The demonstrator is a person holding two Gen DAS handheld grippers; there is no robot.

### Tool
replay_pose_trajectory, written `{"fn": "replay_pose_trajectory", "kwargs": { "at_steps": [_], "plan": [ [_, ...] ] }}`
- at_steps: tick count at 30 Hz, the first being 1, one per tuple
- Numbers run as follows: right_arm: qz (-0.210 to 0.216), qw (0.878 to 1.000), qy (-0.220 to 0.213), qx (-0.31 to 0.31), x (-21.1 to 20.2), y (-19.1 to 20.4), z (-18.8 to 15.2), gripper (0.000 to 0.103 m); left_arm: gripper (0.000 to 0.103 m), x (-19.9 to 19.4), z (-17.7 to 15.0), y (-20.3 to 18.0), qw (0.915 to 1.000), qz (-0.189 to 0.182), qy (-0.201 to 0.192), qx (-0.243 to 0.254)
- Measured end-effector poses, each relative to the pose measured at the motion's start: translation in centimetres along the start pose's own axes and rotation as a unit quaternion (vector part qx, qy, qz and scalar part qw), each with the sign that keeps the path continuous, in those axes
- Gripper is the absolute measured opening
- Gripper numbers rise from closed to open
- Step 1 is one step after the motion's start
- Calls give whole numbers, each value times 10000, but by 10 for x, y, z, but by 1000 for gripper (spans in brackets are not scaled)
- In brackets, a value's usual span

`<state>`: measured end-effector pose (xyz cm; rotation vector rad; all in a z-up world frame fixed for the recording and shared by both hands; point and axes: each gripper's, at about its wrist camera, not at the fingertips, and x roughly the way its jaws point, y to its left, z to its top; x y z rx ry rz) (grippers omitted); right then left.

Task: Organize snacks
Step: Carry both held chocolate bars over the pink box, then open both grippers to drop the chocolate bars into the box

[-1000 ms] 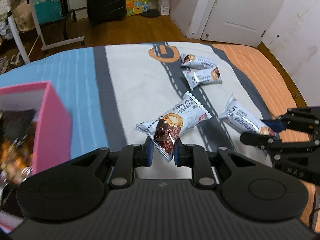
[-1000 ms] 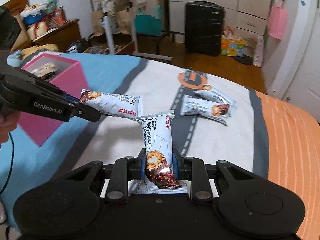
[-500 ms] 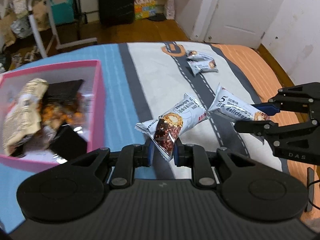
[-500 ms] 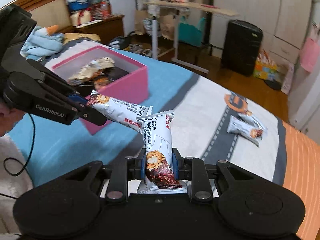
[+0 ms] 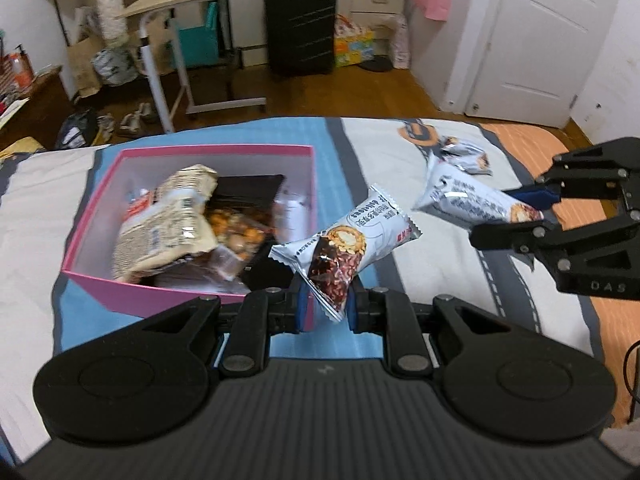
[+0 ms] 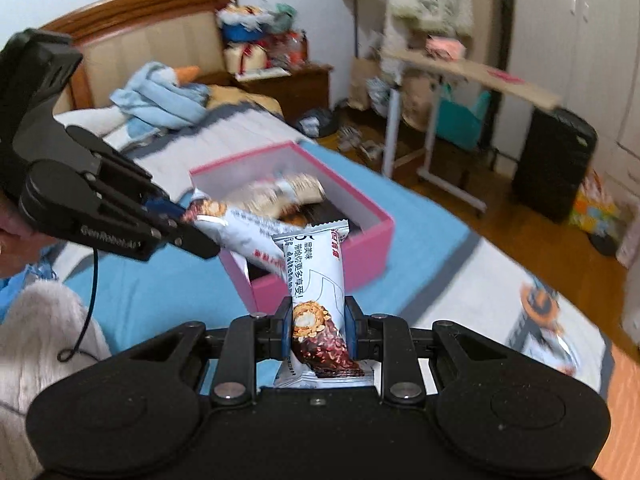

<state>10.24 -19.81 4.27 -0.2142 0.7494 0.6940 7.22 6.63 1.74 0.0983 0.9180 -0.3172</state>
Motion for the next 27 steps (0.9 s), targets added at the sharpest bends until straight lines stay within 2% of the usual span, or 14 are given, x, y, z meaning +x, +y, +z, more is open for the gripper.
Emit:
{"fn": "replay_pose_trajectory", "kwargs": {
  "at_steps": [4,9,14,18,21,25,27],
  "plan": [
    [225,9995,-130,157,23,-7,15,29,18,6,2,17,9996,224,-20,-152],
    [438,9988,121,192,68,-12,31,29,18,26,7,36,9980,566,27,-263],
    [538,9982,265,95,110,-10,56,29,18,46,13,53,9926,1141,-92,-396],
    [569,9973,442,-130,145,-4,73,29,18,67,16,69,9908,1139,58,-723],
    [551,9965,570,-278,170,-1,80,29,18,82,17,77,9877,1295,119,-864],
    [732,9942,758,-193,194,-6,77,30,23,94,16,81,9876,1263,279,-888],
    [840,9935,748,-151,200,-7,75,33,36,97,18,80,9873,1292,369,-848]
  ]
}}
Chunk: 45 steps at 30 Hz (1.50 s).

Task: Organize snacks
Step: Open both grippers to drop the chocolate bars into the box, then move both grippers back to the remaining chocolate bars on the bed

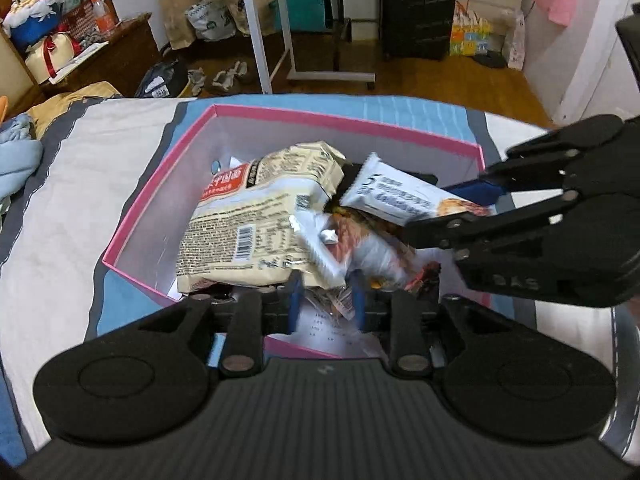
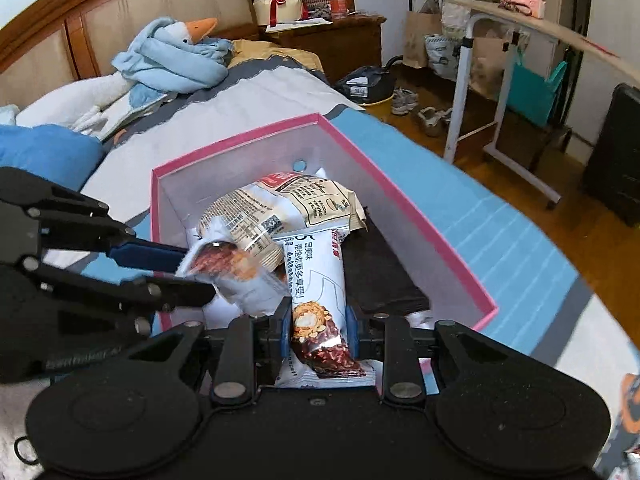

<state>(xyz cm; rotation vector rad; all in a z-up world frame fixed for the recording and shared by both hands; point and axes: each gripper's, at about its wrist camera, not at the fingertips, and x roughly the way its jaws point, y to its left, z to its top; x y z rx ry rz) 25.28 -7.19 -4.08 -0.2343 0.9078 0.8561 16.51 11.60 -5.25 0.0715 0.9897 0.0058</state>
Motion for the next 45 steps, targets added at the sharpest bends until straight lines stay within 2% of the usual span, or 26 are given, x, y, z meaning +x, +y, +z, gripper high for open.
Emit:
{"fn": "replay_pose_trajectory", "kwargs": {
  "at_steps": [1,2,5,10,13,17,23,33,34,40,43,45],
  "plan": [
    [-6,10000,-18,-49,0,1,-1,39,48,-1,1,-1,10000,46,9,9],
    [-37,10000,-39,-79,0,2,-1,45,49,-2,2,-3,10000,80,-3,40],
    [-109,9998,-155,-88,-13,3,-3,54,56,-10,2,-6,9997,139,-104,173],
    [-156,9987,-486,86,-54,-4,-15,57,63,-32,0,-12,9990,131,-301,310],
    [-270,9979,-576,119,-79,-5,-27,57,64,-44,-1,-16,9984,15,-414,397],
    [-461,9955,-777,297,-109,1,-52,67,65,-56,-5,-21,9979,60,-473,449],
    [-768,9918,-953,370,-151,13,-88,67,68,-79,-13,-32,9961,10,-601,646],
    [-1551,9847,-785,133,-207,25,-127,75,76,-119,-26,-76,9900,-405,-782,1099],
    [-1626,9835,-789,122,-211,25,-131,78,77,-121,-26,-82,9892,-438,-799,1148],
    [-1845,9791,-807,276,-226,10,-150,92,80,-120,-21,-114,9850,-606,-784,1414],
    [-1961,9767,-791,375,-229,0,-161,96,92,-113,-15,-132,9824,-754,-780,1521],
    [-2037,9750,-762,448,-229,-7,-167,98,94,-106,-11,-146,9799,-849,-762,1634]
  ]
}}
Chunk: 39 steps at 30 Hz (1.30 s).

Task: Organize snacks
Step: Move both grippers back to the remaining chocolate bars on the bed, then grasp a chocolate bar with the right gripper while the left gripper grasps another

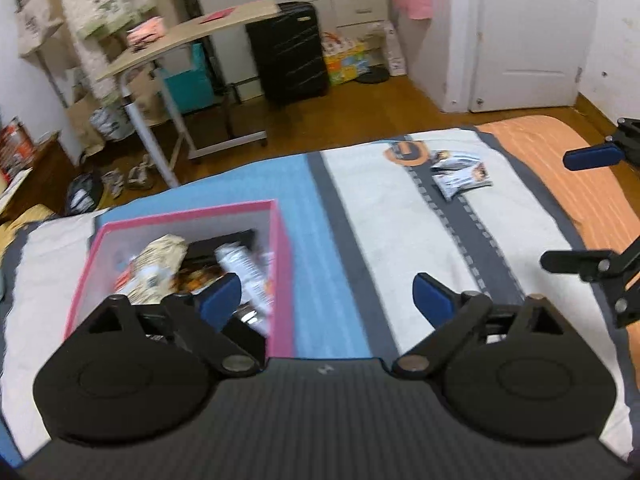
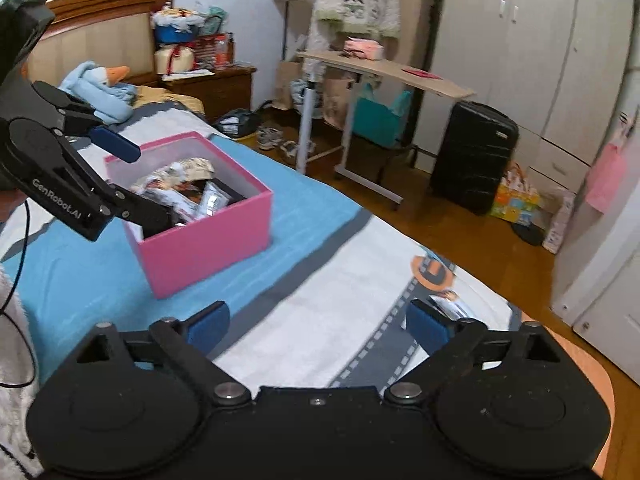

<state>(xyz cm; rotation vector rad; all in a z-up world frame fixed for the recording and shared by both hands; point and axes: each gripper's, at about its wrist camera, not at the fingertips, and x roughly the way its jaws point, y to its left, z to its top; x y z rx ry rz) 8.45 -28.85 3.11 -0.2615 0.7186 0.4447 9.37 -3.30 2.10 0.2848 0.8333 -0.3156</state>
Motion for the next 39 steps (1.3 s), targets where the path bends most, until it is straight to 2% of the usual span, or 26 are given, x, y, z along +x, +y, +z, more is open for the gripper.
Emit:
{"fn": "replay_pose_trajectory", "kwargs": {
  "at_steps": [4,7,11,16,20,23,27,29,30,32,35,39],
  "plan": [
    [-117,9997,147,143,10,-17,-11,99,95,25,14,-24,9994,69,30,337],
    [-103,9989,275,356,19,-34,-20,99,96,47,23,-38,9988,-164,159,424],
    [54,9973,394,610,34,-55,-33,99,96,78,37,-44,9975,-619,326,137],
    [-100,9962,381,782,61,-82,-45,99,96,131,52,-45,9948,-766,453,-496],
    [-290,9954,274,874,83,-108,-51,99,96,170,61,-47,9915,-906,421,-829],
    [-340,9954,191,872,96,-131,-48,97,95,193,64,-55,9886,-1166,252,-920],
    [-319,9939,302,1008,115,-173,-37,90,94,220,69,-76,9848,-1590,133,-693],
    [-152,9922,469,1145,130,-197,-32,81,93,232,73,-88,9827,-1778,73,-522],
    [-77,9917,544,1166,136,-205,-31,78,93,238,75,-95,9815,-1870,53,-397],
    [104,9917,695,1073,151,-219,-30,73,93,244,79,-113,9773,-2110,-82,171],
    [459,9902,1022,833,175,-232,-28,68,92,252,82,-133,9749,-2057,-208,829],
    [794,9869,1242,661,199,-242,-26,66,91,273,91,-143,9716,-2111,-244,1044]
  ]
}}
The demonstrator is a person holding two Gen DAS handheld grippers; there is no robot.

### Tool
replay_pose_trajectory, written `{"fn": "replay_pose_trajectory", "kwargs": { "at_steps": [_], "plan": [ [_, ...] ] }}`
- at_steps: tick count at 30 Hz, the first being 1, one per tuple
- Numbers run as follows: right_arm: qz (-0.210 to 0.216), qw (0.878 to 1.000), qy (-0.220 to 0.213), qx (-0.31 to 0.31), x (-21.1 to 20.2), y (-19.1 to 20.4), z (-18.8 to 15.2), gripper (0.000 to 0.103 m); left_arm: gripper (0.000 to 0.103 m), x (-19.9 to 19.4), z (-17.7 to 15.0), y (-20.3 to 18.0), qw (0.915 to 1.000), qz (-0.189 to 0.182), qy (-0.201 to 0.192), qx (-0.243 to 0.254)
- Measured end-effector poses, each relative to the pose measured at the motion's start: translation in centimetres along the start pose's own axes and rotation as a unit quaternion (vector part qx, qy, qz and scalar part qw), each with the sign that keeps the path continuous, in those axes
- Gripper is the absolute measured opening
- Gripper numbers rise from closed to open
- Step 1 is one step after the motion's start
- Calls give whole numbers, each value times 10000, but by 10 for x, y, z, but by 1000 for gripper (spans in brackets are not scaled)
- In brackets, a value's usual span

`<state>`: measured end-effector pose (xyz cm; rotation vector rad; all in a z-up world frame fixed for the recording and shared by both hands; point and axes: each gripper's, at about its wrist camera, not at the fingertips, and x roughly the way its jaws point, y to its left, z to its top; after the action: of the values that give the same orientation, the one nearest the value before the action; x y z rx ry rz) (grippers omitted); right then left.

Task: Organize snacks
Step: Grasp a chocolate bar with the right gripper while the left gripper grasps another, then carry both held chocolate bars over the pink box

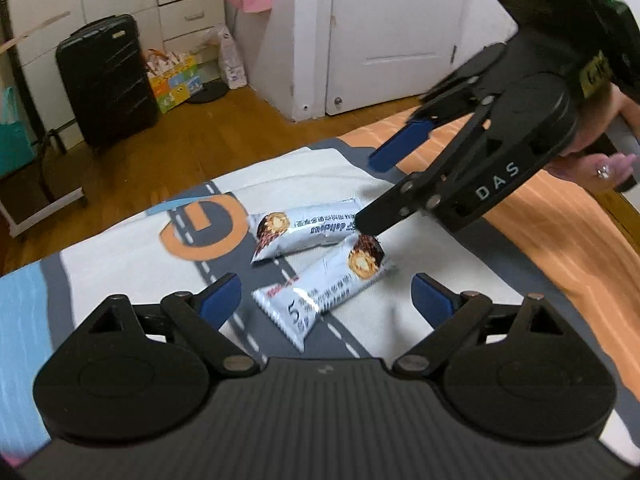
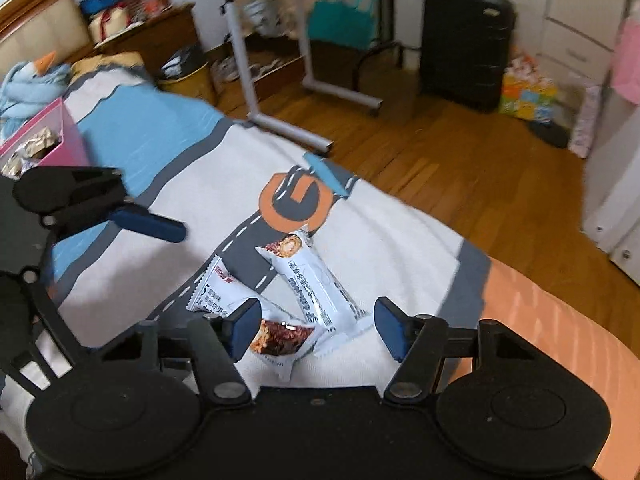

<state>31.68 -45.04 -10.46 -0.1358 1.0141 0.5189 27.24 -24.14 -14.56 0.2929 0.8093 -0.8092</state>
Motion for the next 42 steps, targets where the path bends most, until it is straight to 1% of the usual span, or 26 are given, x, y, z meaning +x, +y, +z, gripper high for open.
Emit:
{"fn": "replay_pose_trajectory", "kwargs": {
  "at_steps": [2,4,7,8,9,10,11,13,14,15,17,20,22,24,25,27,28,30,31,33,35,38,42],
  "plan": [
    [72,9999,50,-99,7,-2,6,66,90,13,4,0,9996,-175,117,187],
    [98,9995,180,-253,18,-4,13,65,90,25,3,-3,9986,-347,135,365],
    [41,9981,408,-470,36,-5,21,64,89,40,1,-8,9966,-473,163,648],
    [29,9973,493,-549,42,-4,23,61,85,44,1,-8,9964,-462,182,690],
    [12,9965,561,-619,46,-4,22,59,81,48,0,-9,9966,-410,218,685],
    [46,9961,586,-652,48,-4,22,55,71,52,-1,-6,9967,-416,306,626],
    [104,9960,595,-664,50,-3,21,49,62,53,-2,-2,9967,-508,338,526],
    [126,9962,531,-681,51,0,17,42,46,50,-1,4,9968,-633,330,347],
    [79,9964,481,-696,50,2,16,34,42,49,0,5,9966,-672,379,298],
    [19,9967,447,-683,50,3,13,34,41,49,1,6,9964,-693,408,279],
    [-25,9985,343,-438,48,0,12,31,36,49,2,3,9964,-639,450,317],
    [-161,9996,194,-157,45,0,9,30,35,50,4,-4,9967,-519,519,348],
    [-298,9995,135,-34,44,0,7,30,34,51,6,-8,9963,-411,640,405],
    [-465,9985,79,279,42,-2,5,30,34,54,10,-10,9962,-351,728,334],
    [-585,9969,59,517,40,-5,4,30,35,57,14,-9,9962,-365,748,241],
    [-844,9933,29,793,34,-6,1,30,37,59,15,-4,9963,-424,734,159],
    [-962,9911,-63,923,28,-8,-4,30,38,60,15,-2,9962,-465,717,157],
    [-988,9866,-258,1272,17,-16,-15,30,37,61,15,0,9961,-506,695,174],
    [-1012,9836,-325,1458,13,-21,-21,30,34,60,14,0,9961,-518,690,200],
    [-1123,9792,-359,1651,8,-27,-31,30,28,58,14,-3,9963,-457,667,293],
    [-1165,9766,-399,1763,2,-31,-40,30,25,55,13,-8,9963,-370,656,414],
    [-1152,9729,-425,1958,-3,-34,-49,30,24,48,10,-15,9962,-214,626,564],
    [-1183,9697,-462,2087,-8,-27,-58,30,24,37,7,-17,9969,-27,560,550]
  ]
}}
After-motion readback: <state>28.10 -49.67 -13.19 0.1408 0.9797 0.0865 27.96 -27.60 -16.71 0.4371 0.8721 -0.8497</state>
